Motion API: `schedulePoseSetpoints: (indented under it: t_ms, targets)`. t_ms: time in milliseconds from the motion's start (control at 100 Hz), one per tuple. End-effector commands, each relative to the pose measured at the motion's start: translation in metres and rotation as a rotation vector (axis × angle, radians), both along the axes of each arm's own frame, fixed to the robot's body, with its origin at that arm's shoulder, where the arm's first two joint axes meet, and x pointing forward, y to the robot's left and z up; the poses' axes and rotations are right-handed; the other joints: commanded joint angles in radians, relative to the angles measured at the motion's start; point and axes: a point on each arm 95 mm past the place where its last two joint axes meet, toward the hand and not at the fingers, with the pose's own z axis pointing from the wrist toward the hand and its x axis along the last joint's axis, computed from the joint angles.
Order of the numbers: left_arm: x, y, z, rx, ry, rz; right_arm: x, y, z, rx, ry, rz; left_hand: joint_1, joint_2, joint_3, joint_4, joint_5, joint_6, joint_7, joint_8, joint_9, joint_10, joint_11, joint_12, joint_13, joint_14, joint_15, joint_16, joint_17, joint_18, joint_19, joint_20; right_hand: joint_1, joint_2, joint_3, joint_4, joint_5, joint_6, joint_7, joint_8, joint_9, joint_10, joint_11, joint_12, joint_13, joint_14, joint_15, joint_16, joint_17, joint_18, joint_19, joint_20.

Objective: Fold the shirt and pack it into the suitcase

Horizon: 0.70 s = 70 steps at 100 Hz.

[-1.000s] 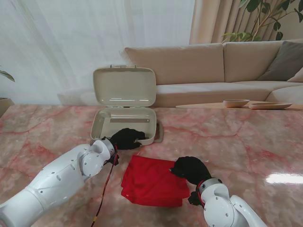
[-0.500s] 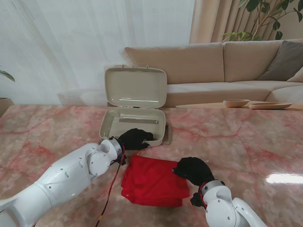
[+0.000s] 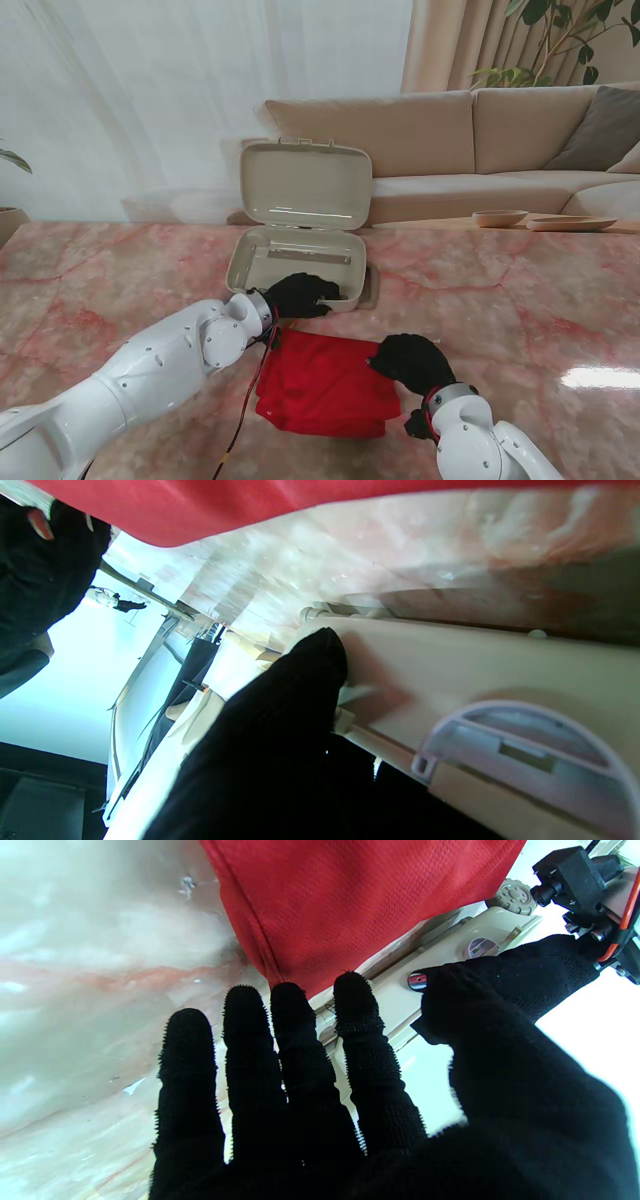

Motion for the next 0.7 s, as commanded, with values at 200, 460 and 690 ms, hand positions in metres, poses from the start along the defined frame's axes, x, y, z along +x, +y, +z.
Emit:
schedulePoseSetpoints:
  t_ms: [200,460,690]
  targets:
    - [-0.003,-0.019,0.003,-0.028,0.005,-0.026,-0.005,-0.002,-0.006,0.002,0.031,-0.007,0.101,0.08,0.097,0.0,0.083,-0.194,0.113,0.07,0.022,-0.069,0.022,-0.007,0.042,0.0,-0.086,-0.076,0.001,0.013,0.02,-0.001,-0.037,-0.002,0.013,-0.024,0.022,-0.016,0.004,0.003,0.005,-0.015,-0.001,0.007,-0.008,-0.019,0.003,-0.015,0.003,-0.006,0.002,0.015]
    - [-0.005,-0.027,0.003,-0.044,0.016,-0.037,-0.006,-0.003,-0.006,-0.001,0.03,-0.013,0.101,0.082,0.095,0.0,0.08,-0.19,0.107,0.067,0.02,-0.065,0.017,-0.008,0.04,0.0,-0.086,-0.077,0.0,0.014,0.021,0.002,-0.029,0.01,0.002,-0.023,0.009,-0.01,0.003,0.002,-0.008,-0.01,0.002,0.005,-0.02,-0.017,0.0,-0.018,-0.004,-0.008,-0.004,0.01]
    - [-0.007,-0.037,0.003,-0.053,0.036,-0.043,-0.008,-0.006,-0.007,-0.005,0.034,-0.02,0.101,0.082,0.092,-0.001,0.076,-0.184,0.097,0.063,0.017,-0.054,0.008,-0.013,0.036,0.003,-0.087,-0.079,-0.002,0.016,0.022,0.003,-0.025,0.017,-0.015,-0.018,0.008,-0.007,-0.001,0.002,-0.009,-0.007,-0.002,0.002,-0.023,-0.012,-0.003,-0.018,-0.01,-0.004,-0.009,0.009]
